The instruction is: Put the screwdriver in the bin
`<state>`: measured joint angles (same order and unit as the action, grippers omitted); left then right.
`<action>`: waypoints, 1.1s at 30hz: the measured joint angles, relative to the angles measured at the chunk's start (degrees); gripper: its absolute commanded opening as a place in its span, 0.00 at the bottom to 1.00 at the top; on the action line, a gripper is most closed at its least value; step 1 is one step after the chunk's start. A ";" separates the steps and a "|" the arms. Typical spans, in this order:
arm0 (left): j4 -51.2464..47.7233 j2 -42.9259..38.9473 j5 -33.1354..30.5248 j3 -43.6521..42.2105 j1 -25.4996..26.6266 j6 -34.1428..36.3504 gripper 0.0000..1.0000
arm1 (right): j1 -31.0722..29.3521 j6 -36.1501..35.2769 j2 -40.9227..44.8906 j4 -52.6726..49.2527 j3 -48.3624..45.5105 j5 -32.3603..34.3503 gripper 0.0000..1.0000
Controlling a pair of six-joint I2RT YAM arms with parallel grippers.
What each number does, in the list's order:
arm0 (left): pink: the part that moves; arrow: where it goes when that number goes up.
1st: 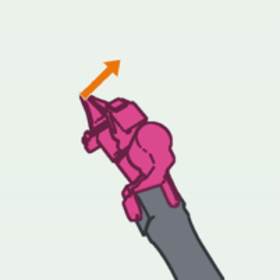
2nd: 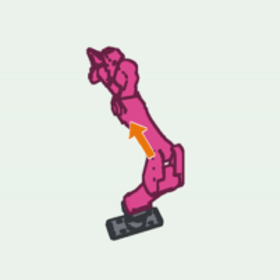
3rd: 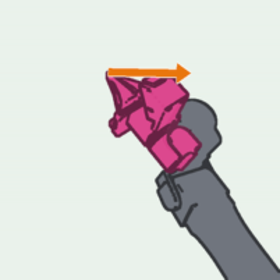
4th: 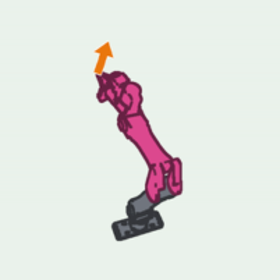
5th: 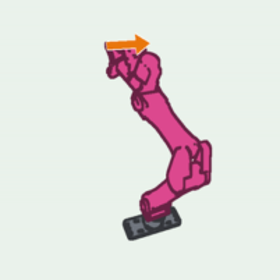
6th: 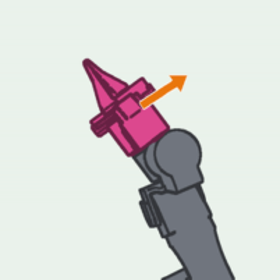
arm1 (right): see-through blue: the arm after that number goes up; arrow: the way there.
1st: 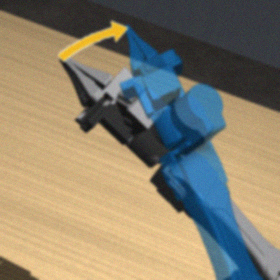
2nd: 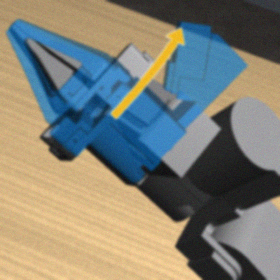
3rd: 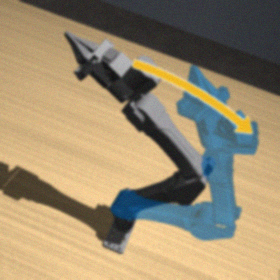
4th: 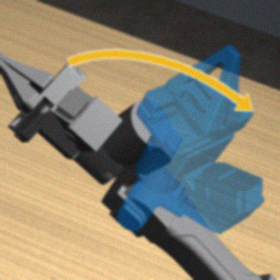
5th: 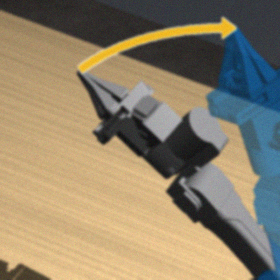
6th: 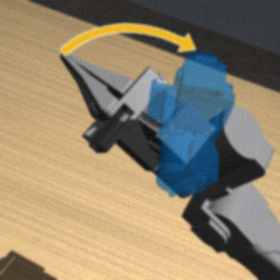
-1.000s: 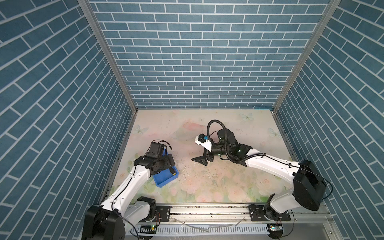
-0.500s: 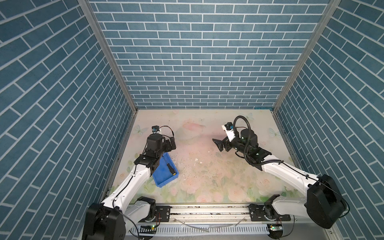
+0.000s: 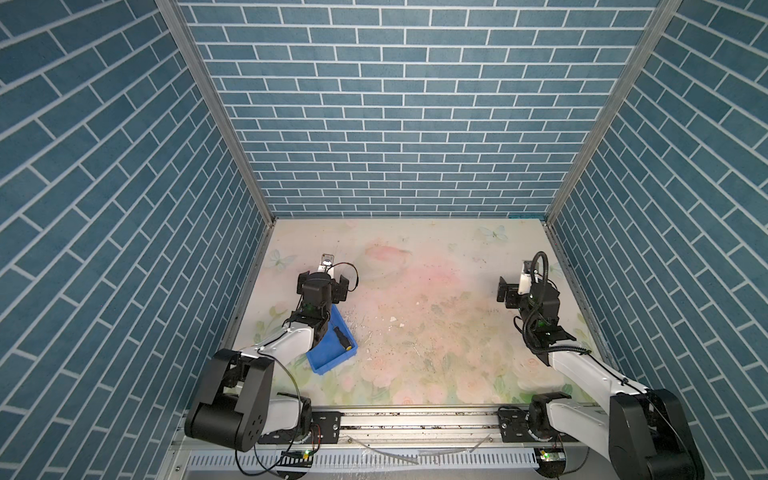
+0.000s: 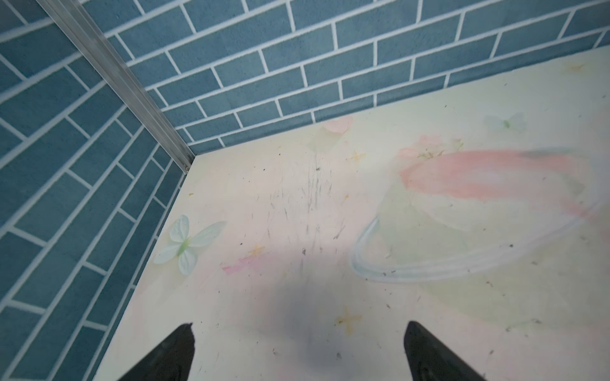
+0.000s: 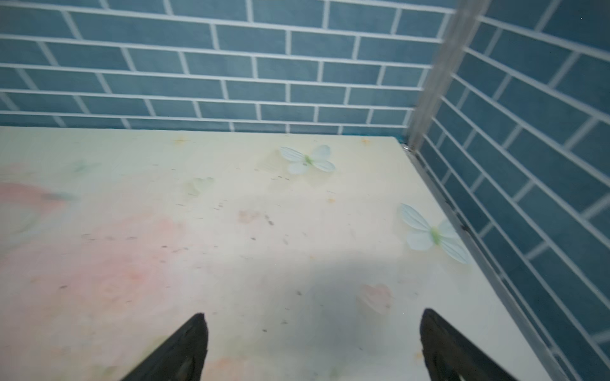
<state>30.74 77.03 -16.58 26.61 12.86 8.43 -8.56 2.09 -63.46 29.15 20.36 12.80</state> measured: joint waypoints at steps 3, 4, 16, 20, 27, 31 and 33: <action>6.14 2.93 -0.31 -3.74 -0.68 0.90 1.00 | 4.24 0.07 -3.34 4.59 -2.60 1.90 0.99; 8.44 4.15 -0.33 -4.87 -1.05 1.14 1.00 | 5.33 0.13 -4.72 6.12 -3.32 2.03 0.99; 21.05 10.69 4.57 -6.27 -8.20 -2.49 1.00 | 10.91 1.16 -23.93 24.85 -4.13 -5.44 0.99; 20.55 10.73 6.21 -6.03 -9.27 -3.50 1.00 | 11.63 1.44 -24.37 25.59 -3.89 -7.26 0.99; 20.50 10.73 7.21 -5.95 -9.53 -4.09 1.00 | 12.00 2.21 -24.39 23.56 -0.90 -7.80 0.99; 20.50 10.73 7.32 -5.95 -9.53 -4.13 1.00 | 12.00 2.21 -24.39 23.06 -0.83 -7.91 0.99; 20.52 10.73 7.41 -5.95 -9.53 -4.13 1.00 | 12.00 2.21 -24.39 22.71 -0.83 -7.91 0.99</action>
